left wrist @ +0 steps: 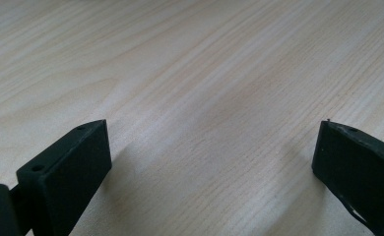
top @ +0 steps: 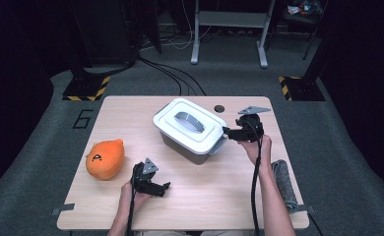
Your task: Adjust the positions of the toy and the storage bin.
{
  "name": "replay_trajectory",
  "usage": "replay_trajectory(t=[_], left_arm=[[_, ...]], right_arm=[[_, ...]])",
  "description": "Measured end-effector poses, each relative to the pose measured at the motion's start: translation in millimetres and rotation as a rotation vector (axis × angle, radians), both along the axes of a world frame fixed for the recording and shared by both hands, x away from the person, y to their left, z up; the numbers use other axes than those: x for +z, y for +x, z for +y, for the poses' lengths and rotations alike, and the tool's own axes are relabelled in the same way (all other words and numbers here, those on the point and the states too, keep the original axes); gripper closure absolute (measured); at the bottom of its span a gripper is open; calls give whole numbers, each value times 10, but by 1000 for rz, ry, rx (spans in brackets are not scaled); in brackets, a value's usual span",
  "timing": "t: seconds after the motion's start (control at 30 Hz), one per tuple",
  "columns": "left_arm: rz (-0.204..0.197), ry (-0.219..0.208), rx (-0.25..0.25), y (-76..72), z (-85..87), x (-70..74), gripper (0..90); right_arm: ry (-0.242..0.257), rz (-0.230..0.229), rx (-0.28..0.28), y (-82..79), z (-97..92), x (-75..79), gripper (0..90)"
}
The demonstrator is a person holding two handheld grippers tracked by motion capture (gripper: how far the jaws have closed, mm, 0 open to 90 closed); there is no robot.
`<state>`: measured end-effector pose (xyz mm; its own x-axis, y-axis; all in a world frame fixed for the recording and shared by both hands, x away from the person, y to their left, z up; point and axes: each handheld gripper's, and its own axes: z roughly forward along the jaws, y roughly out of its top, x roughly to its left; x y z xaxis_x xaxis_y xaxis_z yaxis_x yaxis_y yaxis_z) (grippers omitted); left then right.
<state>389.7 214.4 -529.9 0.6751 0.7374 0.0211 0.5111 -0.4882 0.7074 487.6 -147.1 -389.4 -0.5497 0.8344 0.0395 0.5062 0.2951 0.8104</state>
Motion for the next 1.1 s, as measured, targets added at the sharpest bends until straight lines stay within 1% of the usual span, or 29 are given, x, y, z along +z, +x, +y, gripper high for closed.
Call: replay_trajectory(t=[0.03,0.1,0.17,0.2,0.27,0.33,0.43,0.5,0.6,0.67,0.77,0.8,0.9,0.93,1.0,1.03,1.1], left_arm=[[-1,1,0,0,0,0,12],[-1,1,0,0,1,0,12],[-1,1,-1,1,1,0,12],[-1,1,0,1,1,0,12],[-1,0,0,1,1,0,12],[3,-5,2,-2,-2,-2,12],[0,0,0,0,1,0,13],[0,0,0,0,1,0,13],[0,0,1,0,1,0,12],[3,-5,2,-2,-2,-2,13],[2,-5,3,-2,-2,-2,13],[2,-5,3,-2,-2,-2,13],[3,-5,2,-2,-2,-2,13],[3,-6,2,-1,-1,-2,13],[-1,0,1,1,1,0,13],[0,-7,0,0,0,-3,13],[-1,-4,-1,2,2,-2,13]], right_arm=[[-1,5,3,29,20,1,392],[-8,-2,5,89,47,3,442],[13,2,6,143,70,3,512],[13,3,11,170,76,3,532],[27,13,27,227,84,-9,564],[30,34,36,283,105,-26,588],[15,35,41,332,137,-45,608],[15,38,33,352,157,-60,626],[-5,45,28,384,170,-94,654],[3,53,27,393,168,-103,673],[-9,50,15,383,190,-97,678],[-28,44,13,372,208,-88,681],[-45,45,8,352,226,-77,681],[-48,49,5,343,229,-74,681],[-54,39,10,336,227,-74,681],[-54,45,7,323,227,-73,681],[-57,42,4,305,228,-74,681]])
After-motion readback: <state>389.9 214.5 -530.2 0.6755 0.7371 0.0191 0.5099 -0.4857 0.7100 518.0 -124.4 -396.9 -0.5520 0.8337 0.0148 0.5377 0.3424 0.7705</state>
